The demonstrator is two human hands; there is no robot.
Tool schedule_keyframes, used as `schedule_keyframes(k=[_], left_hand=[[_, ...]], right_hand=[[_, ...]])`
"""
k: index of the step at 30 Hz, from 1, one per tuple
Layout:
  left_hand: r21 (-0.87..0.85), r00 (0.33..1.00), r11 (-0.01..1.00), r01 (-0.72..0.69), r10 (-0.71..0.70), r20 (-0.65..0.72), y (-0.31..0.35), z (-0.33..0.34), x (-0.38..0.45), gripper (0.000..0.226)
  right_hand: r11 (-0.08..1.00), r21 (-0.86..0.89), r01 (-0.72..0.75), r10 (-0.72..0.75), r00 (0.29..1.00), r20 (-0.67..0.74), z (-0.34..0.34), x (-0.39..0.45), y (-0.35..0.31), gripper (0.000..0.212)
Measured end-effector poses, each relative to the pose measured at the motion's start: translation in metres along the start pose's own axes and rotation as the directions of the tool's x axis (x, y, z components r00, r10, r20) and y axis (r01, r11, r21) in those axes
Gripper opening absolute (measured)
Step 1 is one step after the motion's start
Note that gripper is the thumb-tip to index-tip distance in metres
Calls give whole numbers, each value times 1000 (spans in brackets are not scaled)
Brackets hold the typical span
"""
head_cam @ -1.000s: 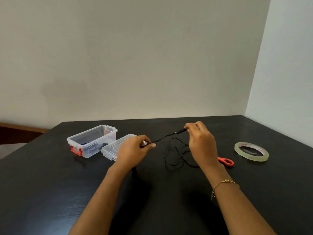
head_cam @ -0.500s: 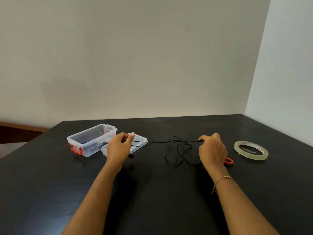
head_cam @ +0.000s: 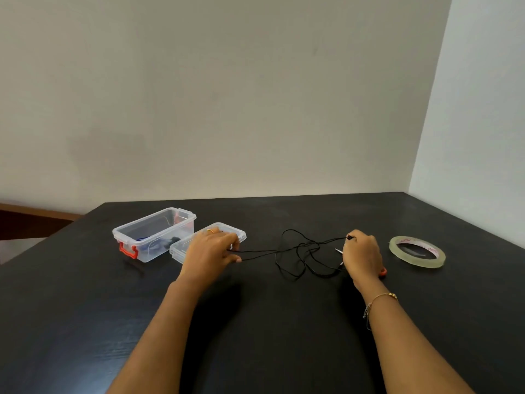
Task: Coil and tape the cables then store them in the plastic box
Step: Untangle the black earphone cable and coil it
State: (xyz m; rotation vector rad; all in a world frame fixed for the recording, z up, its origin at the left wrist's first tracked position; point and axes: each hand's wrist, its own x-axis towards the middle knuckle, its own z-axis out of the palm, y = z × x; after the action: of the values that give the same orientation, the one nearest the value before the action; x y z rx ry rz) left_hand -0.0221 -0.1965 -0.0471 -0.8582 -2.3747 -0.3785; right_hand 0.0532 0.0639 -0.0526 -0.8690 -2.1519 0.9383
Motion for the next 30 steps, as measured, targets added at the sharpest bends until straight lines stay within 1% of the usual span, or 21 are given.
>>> schedule_keyframes(k=[2, 3, 4, 6, 7, 8, 9, 10, 11, 13, 14, 17, 19, 21, 22, 23, 25, 26, 27, 29, 30], left_hand=[[89, 998, 994, 56, -59, 29, 3, 1, 0, 22], [139, 995, 986, 89, -94, 31, 5, 1, -1, 21], [209, 995, 974, 86, -93, 24, 6, 1, -2, 21], [307, 993, 945, 113, -100, -58, 11, 1, -3, 24], [267, 983, 946, 183, -166, -85, 13, 2, -3, 31], [172, 961, 945, 277, -269, -73, 14, 3, -3, 42], [43, 923, 922, 385, -383, -45, 17, 4, -1, 51], [-117, 880, 874, 472, -474, 11, 21, 4, 0, 57], [-280, 847, 805, 524, -526, 74, 26, 4, 2, 62], [-555, 826, 650, 519, -547, 131, 38, 2, 5, 70], [-665, 817, 552, 503, -555, 156, 43, 0, 8, 72], [-893, 757, 182, 411, -614, 223, 54, -11, 13, 68], [-960, 710, -86, 267, -655, 257, 53, -21, 17, 62], [-927, 646, -346, 144, -676, 353, 46, -30, 18, 55], [-885, 613, -453, 110, -670, 419, 41, -33, 18, 48], [-842, 580, -530, 99, -657, 481, 36, -35, 16, 40], [-789, 509, -602, 122, -644, 571, 27, -35, 13, 22], [-779, 469, -611, 142, -652, 596, 24, -33, 12, 16], [-776, 440, -611, 158, -660, 609, 22, -31, 11, 17], [-791, 396, -569, 225, -688, 608, 19, -28, 10, 28], [-807, 372, -518, 285, -716, 591, 17, -26, 11, 29]], right_hand=[[962, 253, -104, 88, 993, 72, -1, 3, -6, 32], [895, 412, -169, 124, 983, 134, -4, 3, -9, 34], [800, 555, -228, 139, 970, 199, -6, 3, -13, 35], [628, 719, -297, 108, 948, 298, -9, 1, -18, 35], [579, 754, -311, 73, 941, 332, -9, 0, -19, 36], [551, 774, -313, 32, 934, 355, -9, -2, -20, 36], [538, 786, -306, -7, 930, 367, -10, -3, -21, 37], [533, 791, -301, -39, 925, 378, -9, -4, -21, 37], [530, 793, -299, -61, 920, 388, -9, -5, -21, 36], [541, 788, -294, -81, 914, 397, -9, -5, -18, 33], [545, 787, -290, -84, 915, 396, -9, -5, -17, 31], [532, 793, -296, -115, 903, 414, -10, -5, -14, 25], [579, 765, -282, -163, 880, 447, -9, -5, -15, 27], [682, 704, -200, -187, 882, 432, -8, -6, -17, 33], [720, 678, -148, -197, 893, 404, -8, -7, -18, 35], [740, 664, -109, -199, 907, 371, -8, -9, -18, 35], [752, 658, -44, -208, 931, 299, -6, -9, -17, 32], [775, 632, 13, -220, 943, 251, -4, -8, -16, 32], [811, 578, 85, -236, 953, 192, -2, -8, -15, 31], [869, 455, 193, -257, 963, 82, 3, -7, -13, 27], [876, 432, 214, -262, 963, 55, 5, -7, -13, 27]])
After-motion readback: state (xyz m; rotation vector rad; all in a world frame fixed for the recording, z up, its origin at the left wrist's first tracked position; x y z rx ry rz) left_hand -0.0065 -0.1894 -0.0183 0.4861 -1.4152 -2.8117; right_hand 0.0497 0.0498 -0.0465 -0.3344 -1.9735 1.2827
